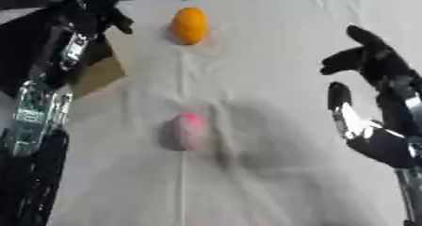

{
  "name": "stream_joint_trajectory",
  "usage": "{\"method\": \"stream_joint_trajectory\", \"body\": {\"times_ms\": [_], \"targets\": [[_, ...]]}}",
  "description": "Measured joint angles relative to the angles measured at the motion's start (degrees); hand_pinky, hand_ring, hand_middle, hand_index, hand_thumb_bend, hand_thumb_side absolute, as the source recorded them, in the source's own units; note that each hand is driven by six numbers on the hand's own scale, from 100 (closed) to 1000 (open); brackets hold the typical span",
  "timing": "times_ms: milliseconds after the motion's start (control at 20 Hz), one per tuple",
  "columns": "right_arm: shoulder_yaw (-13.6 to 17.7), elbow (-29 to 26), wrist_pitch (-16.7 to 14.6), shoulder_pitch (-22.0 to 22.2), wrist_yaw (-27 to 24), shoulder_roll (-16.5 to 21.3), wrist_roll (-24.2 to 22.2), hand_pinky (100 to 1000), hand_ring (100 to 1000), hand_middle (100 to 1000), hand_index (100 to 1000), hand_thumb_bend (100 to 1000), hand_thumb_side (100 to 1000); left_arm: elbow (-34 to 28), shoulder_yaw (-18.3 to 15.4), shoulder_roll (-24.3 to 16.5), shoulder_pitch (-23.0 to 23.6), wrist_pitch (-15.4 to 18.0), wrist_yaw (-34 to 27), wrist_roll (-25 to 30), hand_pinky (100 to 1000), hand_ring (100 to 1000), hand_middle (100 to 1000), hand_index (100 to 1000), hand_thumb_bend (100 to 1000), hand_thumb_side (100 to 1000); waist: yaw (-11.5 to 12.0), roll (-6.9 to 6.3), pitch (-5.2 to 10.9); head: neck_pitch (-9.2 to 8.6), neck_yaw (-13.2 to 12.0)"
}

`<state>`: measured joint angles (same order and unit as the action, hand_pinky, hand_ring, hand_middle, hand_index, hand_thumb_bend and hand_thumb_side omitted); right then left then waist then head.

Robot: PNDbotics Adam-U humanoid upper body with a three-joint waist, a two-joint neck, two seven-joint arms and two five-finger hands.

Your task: Pick up objects on the table and place them in the box.

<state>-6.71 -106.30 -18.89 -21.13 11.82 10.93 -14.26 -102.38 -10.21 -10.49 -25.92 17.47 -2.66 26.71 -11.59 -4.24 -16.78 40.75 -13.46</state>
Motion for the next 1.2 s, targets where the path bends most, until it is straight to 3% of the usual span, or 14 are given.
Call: {"method": "stream_joint_trajectory", "body": {"times_ms": [250, 350, 550, 750, 900, 1050, 1200], "targets": [[0.00, 0.00, 0.02, 0.04, 0.03, 0.00, -0.02, 824, 680, 666, 1000, 100, 470, 3.43, 2.59, -4.58, -4.40, 3.41, 0.66, 1.52, 764, 593, 587, 796, 100, 551, -0.06, -0.24, 0.29, 0.00, 0.10], [0.00, 0.00, 0.03, 0.27, 0.07, 0.00, -0.03, 824, 680, 666, 1000, 100, 470, 6.10, 4.48, -7.43, -6.95, 6.32, 1.42, 2.72, 763, 594, 588, 794, 100, 518, -0.12, -0.38, 0.46, 0.00, 0.27], [-0.03, 0.01, 0.03, 0.51, 0.12, 0.00, -0.10, 825, 680, 666, 1000, 100, 470, 12.09, 9.41, -12.83, -11.96, 13.74, 3.22, 5.91, 763, 603, 599, 793, 100, 348, -0.37, -0.68, 0.86, 0.02, 0.56], [-0.12, 0.02, 0.01, 0.60, 0.13, 0.01, -0.13, 825, 679, 666, 1000, 100, 470, 18.38, 15.59, -17.52, -17.76, 15.74, 6.32, 3.89, 761, 611, 608, 788, 100, 207, -0.52, -0.93, 1.28, 0.03, 0.83], [-0.36, 0.04, -0.03, 0.96, 0.13, 0.05, -0.23, 824, 679, 666, 1000, 100, 470, 21.97, 19.73, -19.49, -21.56, 15.84, 8.78, 3.80, 758, 605, 600, 786, 100, 189, -0.59, -0.98, 1.35, 0.04, 1.08], [-0.38, 0.16, -0.14, 0.99, 0.14, 0.08, -0.42, 824, 679, 666, 1000, 100, 470, 23.57, 23.50, -20.73, -24.05, 14.96, 11.90, 4.68, 753, 599, 596, 786, 184, 181, -0.75, -1.04, 1.60, 0.02, 1.29], [-0.40, 0.29, -0.16, 1.00, 0.14, 0.17, -0.47, 824, 679, 666, 1000, 100, 470, 24.27, 27.31, -21.47, -25.57, 14.61, 15.67, 5.03, 750, 598, 591, 784, 206, 182, -0.90, -1.15, 1.63, 0.00, 1.58]]}}
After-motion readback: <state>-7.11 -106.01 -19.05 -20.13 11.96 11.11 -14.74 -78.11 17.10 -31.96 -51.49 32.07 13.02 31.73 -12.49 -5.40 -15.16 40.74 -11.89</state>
